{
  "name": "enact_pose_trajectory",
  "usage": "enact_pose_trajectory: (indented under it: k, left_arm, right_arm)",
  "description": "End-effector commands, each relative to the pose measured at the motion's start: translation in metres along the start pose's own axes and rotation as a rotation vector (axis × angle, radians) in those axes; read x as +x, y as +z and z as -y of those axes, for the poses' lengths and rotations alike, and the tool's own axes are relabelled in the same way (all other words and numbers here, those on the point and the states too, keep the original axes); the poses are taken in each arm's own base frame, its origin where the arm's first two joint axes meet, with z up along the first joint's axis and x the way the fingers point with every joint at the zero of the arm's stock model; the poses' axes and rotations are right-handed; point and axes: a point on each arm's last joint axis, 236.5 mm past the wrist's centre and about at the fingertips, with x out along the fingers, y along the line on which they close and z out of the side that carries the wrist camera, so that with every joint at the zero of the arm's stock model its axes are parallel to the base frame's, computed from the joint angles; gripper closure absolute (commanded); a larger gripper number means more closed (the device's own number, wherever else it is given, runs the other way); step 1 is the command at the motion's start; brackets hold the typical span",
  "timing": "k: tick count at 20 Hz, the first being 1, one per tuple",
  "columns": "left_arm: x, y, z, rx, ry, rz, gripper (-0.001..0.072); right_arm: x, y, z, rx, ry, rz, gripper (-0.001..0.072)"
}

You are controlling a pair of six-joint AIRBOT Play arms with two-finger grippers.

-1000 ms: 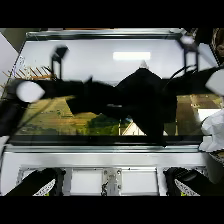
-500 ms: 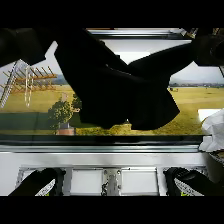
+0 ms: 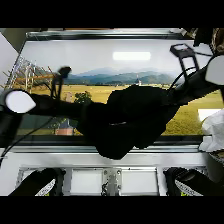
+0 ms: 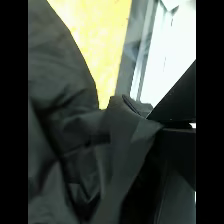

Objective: Fold the clothes and pants, and hang the long-sleeved shirts on hangers.

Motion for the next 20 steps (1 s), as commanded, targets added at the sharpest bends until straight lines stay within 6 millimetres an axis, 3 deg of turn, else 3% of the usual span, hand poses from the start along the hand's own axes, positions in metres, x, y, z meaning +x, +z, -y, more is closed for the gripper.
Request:
enact_pose_trajectory:
  k: [1, 5, 7, 11, 13, 17, 18, 19, 20]
  left_arm:
    - [0.042, -0.030, -0.013, -0.086, 0.008, -0.059, 0.0697]
    - [0.044, -0.029, -0.008, -0.073, 0.003, -0.052, 0.0697]
    - [0.041, -0.026, -0.008, -0.065, 0.008, -0.045, 0.0697]
    - [0.027, -0.011, 0.001, -0.041, 0.000, -0.008, 0.0697]
    - [0.022, -0.009, -0.005, -0.015, 0.039, -0.005, 0.0697]
    - [0.022, -0.010, -0.015, -0.014, 0.069, -0.012, 0.0697]
    - [0.023, -0.013, -0.016, -0.016, 0.071, -0.019, 0.0697]
    - [0.025, -0.015, -0.017, -0.018, 0.072, -0.025, 0.0697]
    - [0.026, -0.016, -0.017, -0.020, 0.073, -0.028, 0.0697]
  right_arm:
    - [0.025, 0.002, -0.008, -0.022, -0.001, -0.007, 0.0703]
    - [0.021, 0.050, -0.018, -0.021, 0.040, 0.199, 0.0703]
    - [0.019, 0.062, -0.021, -0.022, 0.050, 0.248, 0.0702]
    - [0.026, 0.055, -0.020, -0.052, 0.038, 0.208, 0.0699]
    - [0.035, 0.046, -0.018, -0.054, 0.029, 0.168, 0.0698]
    - [0.069, 0.036, -0.018, -0.060, 0.021, 0.121, 0.0674]
    - [0.073, 0.035, -0.018, -0.061, 0.021, 0.119, 0.0474]
    - [0.073, 0.036, -0.019, -0.061, 0.025, 0.121, 0.0173]
    - [0.071, 0.035, -0.019, -0.059, 0.027, 0.126, 0.0096]
